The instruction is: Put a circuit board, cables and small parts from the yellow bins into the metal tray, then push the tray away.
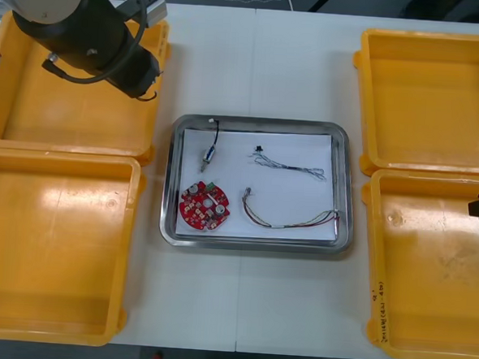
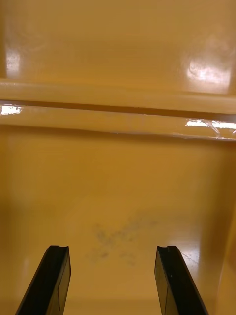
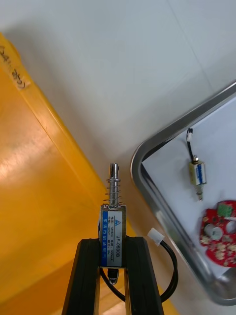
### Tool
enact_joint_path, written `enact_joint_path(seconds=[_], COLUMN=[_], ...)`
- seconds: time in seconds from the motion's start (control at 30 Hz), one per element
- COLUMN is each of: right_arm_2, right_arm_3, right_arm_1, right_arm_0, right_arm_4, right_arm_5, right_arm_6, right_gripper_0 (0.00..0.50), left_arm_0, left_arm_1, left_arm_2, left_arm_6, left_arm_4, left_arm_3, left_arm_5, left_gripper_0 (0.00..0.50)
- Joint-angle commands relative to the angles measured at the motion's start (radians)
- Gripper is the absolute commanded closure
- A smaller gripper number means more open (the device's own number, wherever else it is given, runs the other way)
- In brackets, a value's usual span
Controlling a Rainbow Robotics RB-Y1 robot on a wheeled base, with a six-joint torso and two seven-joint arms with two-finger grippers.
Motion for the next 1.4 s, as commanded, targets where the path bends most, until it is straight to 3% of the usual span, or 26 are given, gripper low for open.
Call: enact_joint_path(seconds=[0.03, 0.37, 0.7, 1.0, 1.4], right_arm_2=[-0.046, -0.04, -0.025, -0.023, -0.011], right_arm_3=[0.035, 0.07, 0.075, 0.075, 0.075], right_arm_1=[-0.034, -0.048, -0.048, -0.06, -0.071], right_arm_0=[0.022, 0.066, 0.083, 0.08, 0.08], right_arm_4=[-0.054, -0.072, -0.083, -0.092, -0.107], right_arm_5=[0.002, 0.002, 0.002, 0.002, 0.002], right_arm_6=[-0.041, -0.09, -0.168, -0.156, -0.16], right_gripper_0=[0.0, 0.0, 0.0, 0.0, 0.0], left_arm_0=[-0.003, -0.028, -0.055, -0.063, -0.063], left_arm_1=[-0.012, -0.116, -0.162, -0.164, -0.182], left_arm_2=[-0.038, -0.17, -0.286, -0.444, -0.548], left_arm_6=[0.117, 0.312, 0.464, 0.617, 0.647], left_arm_4=[-0.017, -0.124, -0.129, -0.135, -0.156], left_arm_3=[-0.066, -0.112, -0.112, -0.096, 0.048], left_arm_5=[0.026, 0.05, 0.047, -0.082, -0.275], left_gripper_0=[0.5, 0.499, 0.5, 0.5, 0.499])
